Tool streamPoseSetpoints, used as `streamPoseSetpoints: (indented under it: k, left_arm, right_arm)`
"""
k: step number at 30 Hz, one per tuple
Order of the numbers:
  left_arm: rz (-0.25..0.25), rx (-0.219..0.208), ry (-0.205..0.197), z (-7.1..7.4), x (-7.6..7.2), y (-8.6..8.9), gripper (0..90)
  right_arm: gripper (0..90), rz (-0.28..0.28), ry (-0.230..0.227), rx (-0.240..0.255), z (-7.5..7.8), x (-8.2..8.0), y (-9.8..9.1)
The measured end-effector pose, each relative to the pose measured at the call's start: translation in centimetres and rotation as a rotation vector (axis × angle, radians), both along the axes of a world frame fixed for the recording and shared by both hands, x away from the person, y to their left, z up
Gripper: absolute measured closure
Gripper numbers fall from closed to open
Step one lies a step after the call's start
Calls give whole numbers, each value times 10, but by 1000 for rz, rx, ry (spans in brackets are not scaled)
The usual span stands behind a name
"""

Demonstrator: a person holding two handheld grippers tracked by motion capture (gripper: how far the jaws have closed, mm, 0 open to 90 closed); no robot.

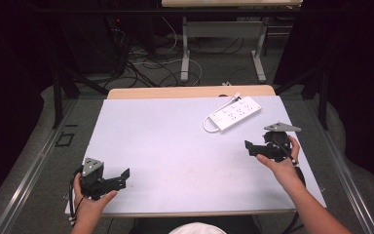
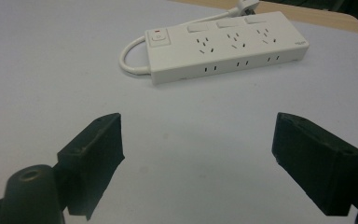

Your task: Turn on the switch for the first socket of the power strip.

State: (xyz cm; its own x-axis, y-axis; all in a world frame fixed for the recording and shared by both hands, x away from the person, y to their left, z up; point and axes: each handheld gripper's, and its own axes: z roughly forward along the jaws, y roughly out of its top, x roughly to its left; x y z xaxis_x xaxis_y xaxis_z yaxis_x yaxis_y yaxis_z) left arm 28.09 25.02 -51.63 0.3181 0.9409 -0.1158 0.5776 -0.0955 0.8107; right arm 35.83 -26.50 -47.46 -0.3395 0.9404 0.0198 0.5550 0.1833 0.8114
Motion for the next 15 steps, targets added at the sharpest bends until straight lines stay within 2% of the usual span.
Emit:
streamPoseSetpoints:
  k: [6, 15]
  left_arm:
    - [5, 4, 4, 0, 0, 0, 15]
    - [10, -7, 9, 0, 0, 1, 15]
  right_arm:
    - [153, 2, 2, -13, 5, 5, 1]
    - [153, 3, 11, 2, 18, 17, 1]
